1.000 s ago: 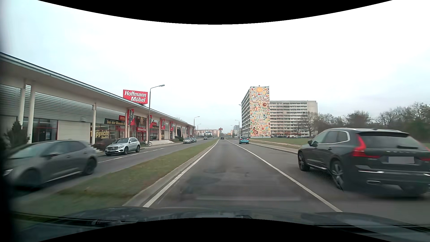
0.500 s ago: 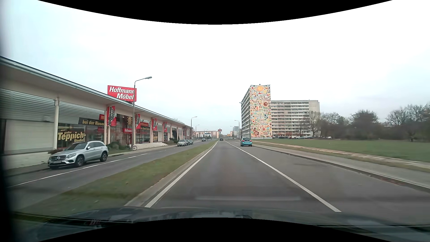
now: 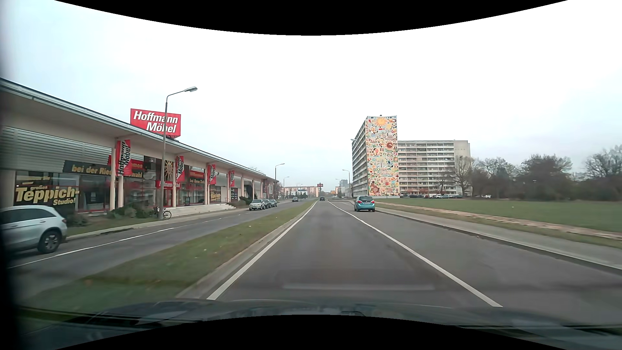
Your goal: Follow the waypoints while adhering to traffic rules and regulations
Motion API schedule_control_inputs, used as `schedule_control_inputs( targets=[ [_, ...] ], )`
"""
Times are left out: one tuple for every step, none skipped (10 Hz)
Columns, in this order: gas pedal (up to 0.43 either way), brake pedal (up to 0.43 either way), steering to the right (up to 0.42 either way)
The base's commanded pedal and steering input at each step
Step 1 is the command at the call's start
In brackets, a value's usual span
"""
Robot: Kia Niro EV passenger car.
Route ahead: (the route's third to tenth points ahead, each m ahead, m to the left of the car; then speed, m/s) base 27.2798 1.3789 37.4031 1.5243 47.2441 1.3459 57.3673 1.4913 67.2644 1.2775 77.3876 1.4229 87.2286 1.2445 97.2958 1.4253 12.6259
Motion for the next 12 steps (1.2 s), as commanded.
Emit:
schedule_control_inputs(
  targets=[
    [0.157, 0.0, -0.008],
    [0.15, 0.0, -0.005],
    [0.15, 0.0, -0.004],
    [0.15, 0.0, -0.004],
    [0.15, 0.0, -0.004],
    [0.15, 0.0, -0.004],
    [0.15, 0.0, -0.004],
    [0.15, 0.0, -0.004],
    [0.15, 0.0, -0.004],
    [0.15, 0.0, -0.004],
    [0.15, 0.0, -0.003],
    [0.15, 0.0, -0.003]
  ],
)
